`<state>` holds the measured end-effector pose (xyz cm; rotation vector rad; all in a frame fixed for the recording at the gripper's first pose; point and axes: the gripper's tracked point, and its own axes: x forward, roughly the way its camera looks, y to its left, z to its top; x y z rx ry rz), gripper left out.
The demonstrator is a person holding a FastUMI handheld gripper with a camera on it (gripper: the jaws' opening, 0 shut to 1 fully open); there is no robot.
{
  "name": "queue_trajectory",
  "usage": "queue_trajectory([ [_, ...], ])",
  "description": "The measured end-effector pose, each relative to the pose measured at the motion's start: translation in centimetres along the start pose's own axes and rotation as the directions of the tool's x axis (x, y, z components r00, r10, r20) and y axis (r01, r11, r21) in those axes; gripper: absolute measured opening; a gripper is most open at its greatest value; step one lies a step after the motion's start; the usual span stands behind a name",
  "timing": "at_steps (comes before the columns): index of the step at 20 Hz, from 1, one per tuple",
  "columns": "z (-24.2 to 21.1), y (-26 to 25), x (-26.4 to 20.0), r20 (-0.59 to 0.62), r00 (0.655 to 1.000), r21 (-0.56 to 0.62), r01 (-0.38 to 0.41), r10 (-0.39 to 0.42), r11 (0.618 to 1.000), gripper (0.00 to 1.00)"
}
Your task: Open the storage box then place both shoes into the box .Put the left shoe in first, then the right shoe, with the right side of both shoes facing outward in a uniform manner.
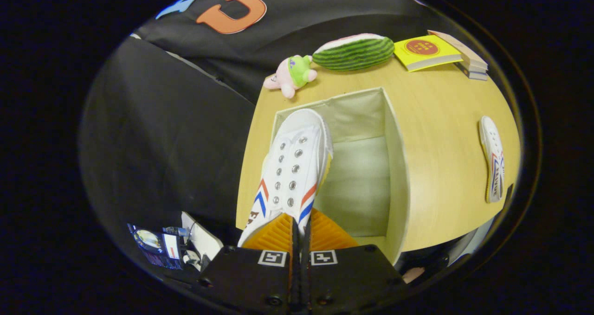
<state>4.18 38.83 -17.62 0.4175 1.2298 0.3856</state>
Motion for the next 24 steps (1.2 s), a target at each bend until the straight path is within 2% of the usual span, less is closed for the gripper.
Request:
queue_trajectory([
  [6, -0.4, -0.3, 1.8, -0.016, 1.000, 0.032, 0.015, -0.014, 0.999, 0.06],
  [8, -0.3, -0.5, 2.6, -0.029, 1.000, 0.048, -0.001, 0.002, 0.999, 0.09],
  [10, -0.9, -0.1, 3.1, -0.033, 0.999, 0.038, -0.029, 0.031, 0.999, 0.17],
  [12, -0.8, 1.2, 2.5, -0.019, 0.997, 0.006, -0.077, 0.077, 0.997, 0.41],
  [14, -0.3, 1.4, 2.4, 0.008, 0.997, -0.043, -0.079, 0.080, 0.996, 0.68],
  [15, -0.4, 1.5, 2.4, 0.016, 0.997, -0.062, -0.077, 0.078, 0.995, 0.90],
  [16, -0.5, 1.6, 2.1, 0.018, 0.997, -0.073, -0.079, 0.080, 0.994, 0.93],
  [20, -0.9, 1.7, 0.6, 0.045, 0.996, -0.132, -0.071, 0.077, 0.989, 0.93],
  [24, -1.1, 1.7, -2.9, 0.085, 0.992, -0.210, -0.068, 0.088, 0.975, 0.93],
])
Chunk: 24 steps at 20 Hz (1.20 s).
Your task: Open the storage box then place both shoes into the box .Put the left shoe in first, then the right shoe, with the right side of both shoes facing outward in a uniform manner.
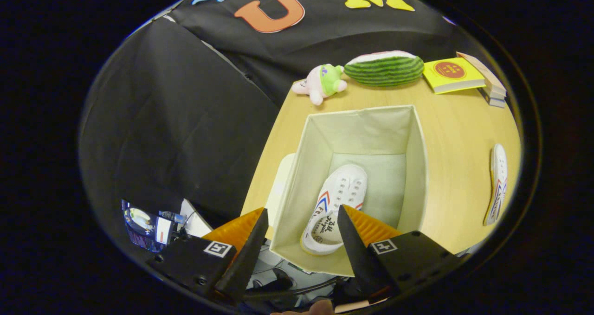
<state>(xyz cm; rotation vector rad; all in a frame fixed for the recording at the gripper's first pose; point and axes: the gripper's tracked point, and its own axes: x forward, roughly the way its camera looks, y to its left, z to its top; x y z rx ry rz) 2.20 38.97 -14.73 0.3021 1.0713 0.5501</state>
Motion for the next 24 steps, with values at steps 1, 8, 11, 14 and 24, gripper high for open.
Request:
queue_trajectory([
  [1, 0.1, -0.3, -1.1, 0.016, 1.000, -0.025, 0.007, -0.006, 1.000, 0.93],
  [8, 1.6, -7.7, -10.3, 0.161, 0.982, -0.140, 0.122, -0.099, 0.983, 0.93],
  [11, 1.2, -12.8, -14.2, 0.223, 0.960, -0.141, 0.201, -0.167, 0.969, 0.93],
  [14, 0.9, -18.4, -17.2, 0.259, 0.936, -0.140, 0.279, -0.237, 0.950, 0.93],
  [24, -3.7, -40.6, -17.6, 0.066, 0.889, -0.044, 0.455, -0.452, 0.889, 0.94],
])
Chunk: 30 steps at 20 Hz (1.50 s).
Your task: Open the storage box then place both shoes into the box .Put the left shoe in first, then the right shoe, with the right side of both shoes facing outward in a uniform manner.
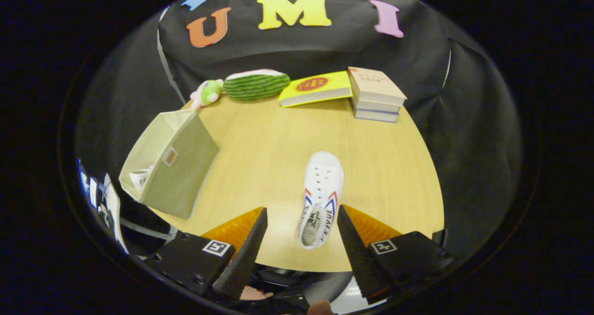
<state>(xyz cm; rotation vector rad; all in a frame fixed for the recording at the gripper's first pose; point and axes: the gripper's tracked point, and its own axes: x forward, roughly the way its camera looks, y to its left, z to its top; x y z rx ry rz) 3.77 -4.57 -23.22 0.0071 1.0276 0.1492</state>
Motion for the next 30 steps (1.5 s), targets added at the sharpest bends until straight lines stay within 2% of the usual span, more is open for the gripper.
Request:
queue_trajectory([
  [5, -2.2, -3.0, 5.0, -0.153, 0.988, 0.085, -0.008, 0.020, 0.996, 0.94],
  [10, -3.6, -4.4, 8.7, -0.251, 0.968, 0.036, -0.003, 0.012, 0.999, 0.92],
  [12, -3.5, -4.6, 10.0, -0.255, 0.967, 0.016, -0.013, 0.016, 1.000, 0.86],
  [14, -3.6, -3.2, 10.5, -0.264, 0.962, 0.056, -0.058, 0.071, 0.997, 0.69],
  [17, -3.4, -3.6, 10.5, -0.271, 0.961, 0.091, -0.030, 0.054, 0.995, 0.40],
  [18, -3.4, -3.6, 10.6, -0.268, 0.962, 0.107, -0.024, 0.052, 0.994, 0.39],
  [20, -3.3, -3.9, 10.6, -0.257, 0.965, 0.166, -0.009, 0.052, 0.986, 0.28],
  [21, -3.2, -4.1, 10.5, -0.250, 0.966, 0.199, -0.008, 0.059, 0.980, 0.15],
  [22, -3.1, -4.2, 10.5, -0.240, 0.968, 0.236, -0.011, 0.069, 0.972, 0.10],
  [23, -3.1, -3.9, 10.3, -0.233, 0.968, 0.287, -0.023, 0.093, 0.958, 0.07],
  [26, -2.4, -1.6, 9.1, -0.191, 0.966, 0.436, -0.078, 0.177, 0.897, 0.06],
  [30, -0.5, 1.5, 6.7, -0.138, 0.974, 0.481, -0.090, 0.177, 0.872, 0.06],
])
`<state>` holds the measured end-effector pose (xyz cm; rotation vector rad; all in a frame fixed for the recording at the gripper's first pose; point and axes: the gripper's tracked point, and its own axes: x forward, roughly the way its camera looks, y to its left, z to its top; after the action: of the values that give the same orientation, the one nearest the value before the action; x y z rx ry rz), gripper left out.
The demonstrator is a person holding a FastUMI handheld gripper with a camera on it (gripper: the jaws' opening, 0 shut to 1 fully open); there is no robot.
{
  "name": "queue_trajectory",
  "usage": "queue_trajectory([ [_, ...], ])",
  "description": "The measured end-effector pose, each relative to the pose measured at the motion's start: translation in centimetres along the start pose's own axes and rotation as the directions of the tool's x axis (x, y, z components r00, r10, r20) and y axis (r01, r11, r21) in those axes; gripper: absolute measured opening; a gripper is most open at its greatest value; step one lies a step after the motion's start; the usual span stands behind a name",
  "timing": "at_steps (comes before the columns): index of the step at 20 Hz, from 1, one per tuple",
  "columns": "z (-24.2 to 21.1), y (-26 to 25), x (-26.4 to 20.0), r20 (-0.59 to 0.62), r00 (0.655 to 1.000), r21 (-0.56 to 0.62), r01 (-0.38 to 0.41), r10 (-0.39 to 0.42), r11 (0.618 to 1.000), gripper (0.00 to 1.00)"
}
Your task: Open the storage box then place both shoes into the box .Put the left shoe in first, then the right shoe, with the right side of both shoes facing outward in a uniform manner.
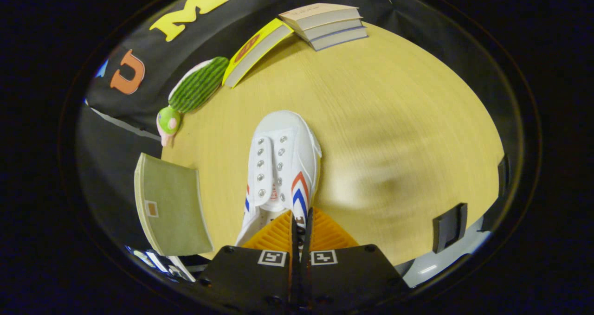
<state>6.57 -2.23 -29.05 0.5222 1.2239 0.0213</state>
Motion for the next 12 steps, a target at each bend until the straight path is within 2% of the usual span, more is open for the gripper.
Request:
queue_trajectory([
  [9, -3.4, 17.1, -8.1, 0.052, 0.992, -0.075, -0.110, 0.114, 0.991, 0.06],
  [12, -4.3, 22.8, -9.4, 0.091, 0.988, -0.130, -0.108, 0.121, 0.986, 0.06],
])
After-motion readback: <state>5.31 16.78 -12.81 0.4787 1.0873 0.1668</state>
